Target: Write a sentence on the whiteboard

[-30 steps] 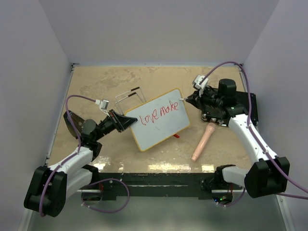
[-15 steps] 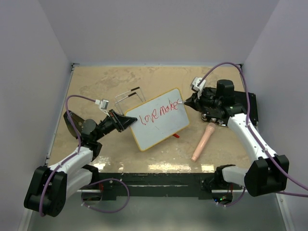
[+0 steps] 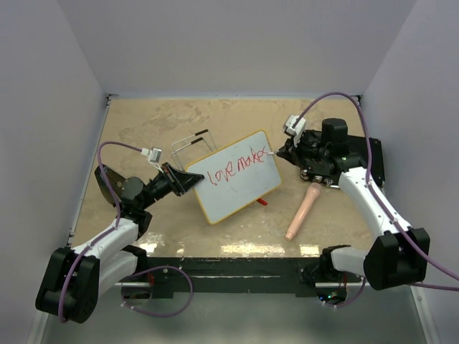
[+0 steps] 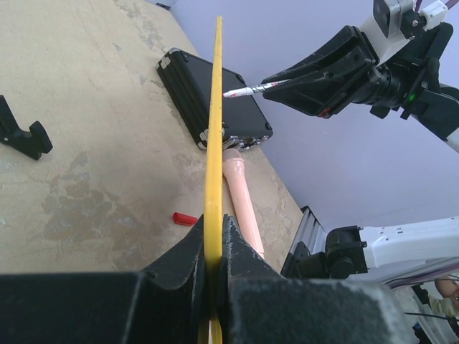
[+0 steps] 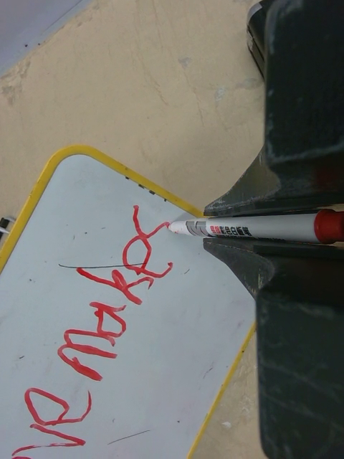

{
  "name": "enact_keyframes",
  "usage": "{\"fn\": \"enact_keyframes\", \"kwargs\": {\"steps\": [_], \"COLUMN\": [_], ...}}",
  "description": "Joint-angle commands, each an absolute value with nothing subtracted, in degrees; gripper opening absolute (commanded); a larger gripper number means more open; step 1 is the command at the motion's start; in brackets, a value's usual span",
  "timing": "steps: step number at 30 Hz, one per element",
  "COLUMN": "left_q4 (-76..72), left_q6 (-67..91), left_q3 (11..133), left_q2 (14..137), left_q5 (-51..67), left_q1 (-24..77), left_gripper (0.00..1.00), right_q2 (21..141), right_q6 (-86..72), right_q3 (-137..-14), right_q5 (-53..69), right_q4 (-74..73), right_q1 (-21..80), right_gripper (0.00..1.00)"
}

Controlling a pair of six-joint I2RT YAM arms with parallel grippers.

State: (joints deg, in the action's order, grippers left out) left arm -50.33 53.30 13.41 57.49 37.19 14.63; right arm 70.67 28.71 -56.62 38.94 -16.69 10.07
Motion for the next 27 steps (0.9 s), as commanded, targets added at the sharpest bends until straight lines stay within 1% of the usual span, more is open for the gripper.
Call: {"fn": "enact_keyframes", "kwargs": {"steps": [1,4,6,10,11,15,20,25,27], "left_q4": [-57.1,-57.3,-57.4,-55.3,-54.6,-52.8,-52.5,-52.8,-54.2], "left_q6": [53.9,53.9,53.7,51.7,51.2,50.5,51.1,51.2,51.9], "left_q3": [17.4,17.6,17.6,17.7,17.8,19.4,21.5,24.4,25.5], "left_q2": [55.7,56.2,56.9,57.0,57.0,57.4,57.7,59.3,60.4], "left_q5": [37.0,36.9,36.7,35.2,34.9,33.6,28.7,21.7,20.7], "left_q1": [14.4,14.5,14.4,14.5,14.5,14.4,15.6,19.5,20.7], "left_gripper": [0.00,0.00,0.00,0.00,0.00,0.00,0.00,0.00,0.00], "right_q2": [71.8,71.6,70.9,65.2,64.3,62.5,61.7,59.9,59.5], "right_q6": [30.8,31.2,32.1,30.5,30.5,32.0,32.3,29.6,29.4], "right_q3": [-59.4,-60.1,-61.4,-63.3,-64.2,-65.2,-61.5,-57.9,-57.3], "right_q5": [43.7,48.8,49.6,54.1,57.9,62.7,64.2,65.2,65.2], "right_q4": [-18.8,-19.9,-21.3,-20.7,-20.9,-22.8,-20.4,-15.6,-14.9], "right_q1": [10.2,10.2,10.2,9.2,8.7,8.7,8.6,8.7,8.7], "right_gripper": [0.00,0.00,0.00,0.00,0.00,0.00,0.00,0.00,0.00]}}
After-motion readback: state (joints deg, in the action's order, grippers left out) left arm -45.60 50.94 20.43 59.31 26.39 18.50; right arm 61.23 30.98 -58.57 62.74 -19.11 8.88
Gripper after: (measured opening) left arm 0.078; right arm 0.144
